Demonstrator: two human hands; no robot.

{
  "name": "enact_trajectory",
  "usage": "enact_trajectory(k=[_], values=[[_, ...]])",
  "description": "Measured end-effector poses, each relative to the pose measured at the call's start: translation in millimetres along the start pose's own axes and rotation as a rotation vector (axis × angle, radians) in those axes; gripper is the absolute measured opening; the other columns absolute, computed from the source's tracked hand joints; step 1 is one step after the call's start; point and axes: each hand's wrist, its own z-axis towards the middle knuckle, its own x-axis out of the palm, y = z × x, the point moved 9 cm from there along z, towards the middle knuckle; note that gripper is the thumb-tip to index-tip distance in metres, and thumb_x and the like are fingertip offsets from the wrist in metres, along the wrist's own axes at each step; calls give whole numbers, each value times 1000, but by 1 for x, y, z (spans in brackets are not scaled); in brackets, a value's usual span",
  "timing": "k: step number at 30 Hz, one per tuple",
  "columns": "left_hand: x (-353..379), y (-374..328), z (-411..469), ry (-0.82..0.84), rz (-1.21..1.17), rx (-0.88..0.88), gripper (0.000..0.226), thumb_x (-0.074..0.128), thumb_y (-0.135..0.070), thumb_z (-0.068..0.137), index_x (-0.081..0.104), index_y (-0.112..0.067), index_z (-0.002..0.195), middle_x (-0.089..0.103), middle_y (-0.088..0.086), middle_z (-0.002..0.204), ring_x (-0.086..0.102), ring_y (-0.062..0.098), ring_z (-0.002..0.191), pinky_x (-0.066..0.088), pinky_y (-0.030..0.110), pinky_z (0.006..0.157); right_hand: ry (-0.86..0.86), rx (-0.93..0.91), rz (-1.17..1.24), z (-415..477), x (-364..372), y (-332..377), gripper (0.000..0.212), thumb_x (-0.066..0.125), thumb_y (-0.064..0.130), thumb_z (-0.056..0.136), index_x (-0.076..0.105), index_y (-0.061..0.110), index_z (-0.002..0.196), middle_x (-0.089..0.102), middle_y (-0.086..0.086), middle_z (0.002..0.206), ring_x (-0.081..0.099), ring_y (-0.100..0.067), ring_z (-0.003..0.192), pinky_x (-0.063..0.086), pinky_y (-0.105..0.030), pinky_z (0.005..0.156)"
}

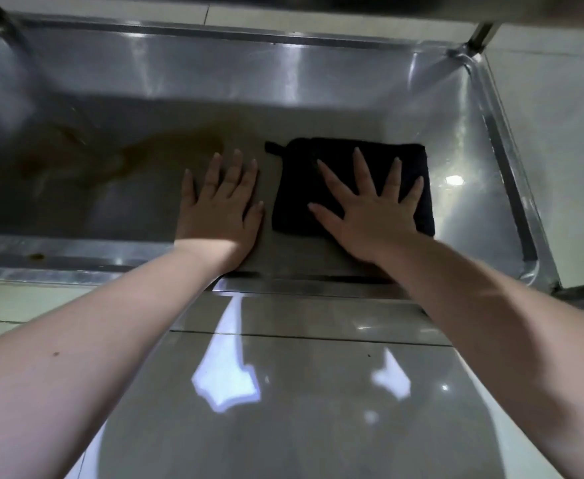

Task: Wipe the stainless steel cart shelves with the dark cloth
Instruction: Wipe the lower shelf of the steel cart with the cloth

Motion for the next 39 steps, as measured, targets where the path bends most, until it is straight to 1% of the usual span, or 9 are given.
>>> enact_trajectory(k=[5, 9, 15, 20, 22, 26, 32, 35, 39], values=[[1, 1, 0, -5, -10, 19, 69, 8, -50, 92, 6, -30, 158, 0, -5, 166, -4, 21, 152, -7, 50, 120, 9, 65, 58, 104, -31, 3, 68, 16, 80, 88, -9, 58, 148, -17, 6, 164, -17, -46, 146, -10, -71, 110], [-2, 1, 0, -23, -32, 17, 69, 7, -52, 92, 8, -31, 158, 3, -7, 166, 0, 19, 152, -4, 50, 120, 9, 87, 70, 125, -36, 5, 71, 18, 81, 88, -7, 56, 149, -16, 6, 164, -17, -46, 146, -10, -72, 110], [-1, -2, 3, 1, -15, 14, 60, 22, -43, 104, 1, -30, 158, -6, -5, 166, -5, 19, 152, -6, 52, 120, 61, -38, 41, 17, -8, -14, 68, 18, 79, 87, -11, 61, 146, -16, 12, 163, -18, -40, 148, -9, -66, 115], [2, -1, -1, -1, -18, 7, 59, 18, -43, 104, -2, -30, 158, -8, -5, 166, -7, 19, 152, -8, 50, 120, 111, -115, -99, -85, 24, -6, 70, -13, 76, 71, -31, 60, 137, -26, 12, 161, -19, -42, 146, -4, -66, 114], [2, -1, -1, -8, -20, 7, 59, 19, -42, 104, -2, -29, 158, -7, -5, 166, -7, 19, 152, -7, 50, 120, 110, -90, -62, -74, 21, -7, 66, -8, 78, 77, -27, 63, 137, -26, 15, 160, -22, -41, 146, -6, -67, 114], [0, -2, 1, -2, -23, 6, 59, 20, -41, 104, -3, -29, 157, -8, -4, 166, -8, 20, 152, -8, 50, 120, 30, -44, 15, 3, -2, -3, 60, 17, 74, 91, -12, 65, 142, -20, 17, 162, -19, -40, 147, -10, -67, 113], [-2, -1, 1, -1, -17, 9, 60, 21, -43, 104, 0, -28, 158, -6, -4, 166, -6, 19, 152, -7, 51, 120, 52, 154, 121, 116, -34, 3, 66, 19, 78, 90, -6, 58, 148, -17, 12, 164, -19, -44, 146, -11, -72, 109], [-3, 2, 2, 10, 0, 4, 60, 21, -43, 104, 0, -28, 158, -6, -5, 166, -5, 18, 152, -5, 52, 120, 26, 112, 83, 105, -32, 7, 68, 18, 78, 90, -6, 56, 150, -15, 10, 164, -17, -43, 147, -10, -71, 110], [0, 2, 4, 24, 10, 9, 61, 22, -43, 104, -2, -27, 158, -8, -5, 166, -7, 18, 152, -6, 53, 120, -37, 2, 39, 42, -18, 3, 64, 19, 76, 91, -6, 60, 148, -12, 13, 164, -15, -40, 148, -9, -69, 113]])
